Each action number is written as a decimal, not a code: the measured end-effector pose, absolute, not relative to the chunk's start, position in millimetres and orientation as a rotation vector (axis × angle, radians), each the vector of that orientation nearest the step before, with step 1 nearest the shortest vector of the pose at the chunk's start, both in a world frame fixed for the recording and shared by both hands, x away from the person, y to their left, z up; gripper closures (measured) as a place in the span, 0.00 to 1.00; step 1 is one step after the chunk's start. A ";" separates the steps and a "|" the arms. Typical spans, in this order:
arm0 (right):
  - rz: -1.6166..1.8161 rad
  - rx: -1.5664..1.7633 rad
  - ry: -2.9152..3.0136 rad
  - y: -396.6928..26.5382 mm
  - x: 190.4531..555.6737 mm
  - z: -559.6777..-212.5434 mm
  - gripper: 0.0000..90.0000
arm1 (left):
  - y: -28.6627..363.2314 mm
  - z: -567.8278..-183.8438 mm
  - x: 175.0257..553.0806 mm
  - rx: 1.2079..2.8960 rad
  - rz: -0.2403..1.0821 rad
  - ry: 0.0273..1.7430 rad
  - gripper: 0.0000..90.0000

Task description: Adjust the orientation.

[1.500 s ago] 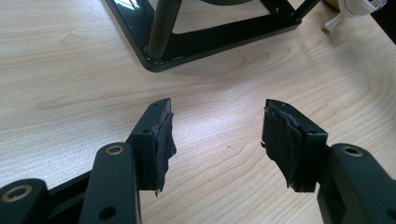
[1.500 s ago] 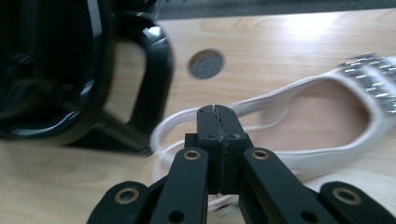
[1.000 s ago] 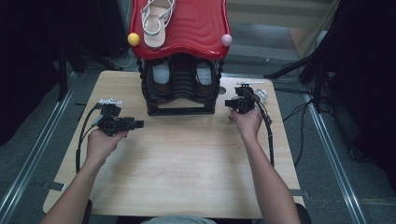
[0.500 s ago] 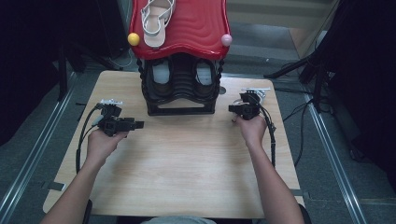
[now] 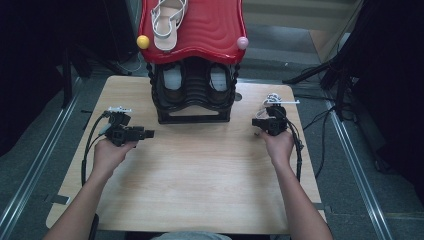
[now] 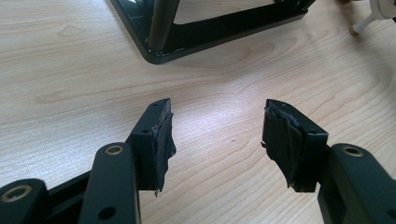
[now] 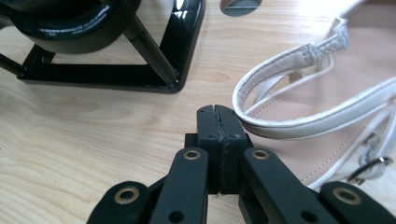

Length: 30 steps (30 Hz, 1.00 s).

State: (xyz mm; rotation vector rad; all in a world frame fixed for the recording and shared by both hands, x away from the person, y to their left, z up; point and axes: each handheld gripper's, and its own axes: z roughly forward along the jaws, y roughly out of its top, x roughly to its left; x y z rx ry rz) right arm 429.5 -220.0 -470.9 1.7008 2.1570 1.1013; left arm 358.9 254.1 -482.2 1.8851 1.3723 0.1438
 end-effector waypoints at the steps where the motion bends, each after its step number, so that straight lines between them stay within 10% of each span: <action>1: 1.100 1.700 2.152 -222.1 427.5 -470.4 1.00 | 254.1 -482.4 359.0 1.887 0.144 1.372 0.48; 30: 1.111 1.705 2.131 -263.1 405.5 -462.3 0.99 | 252.3 -484.1 360.2 1.890 0.127 1.372 0.47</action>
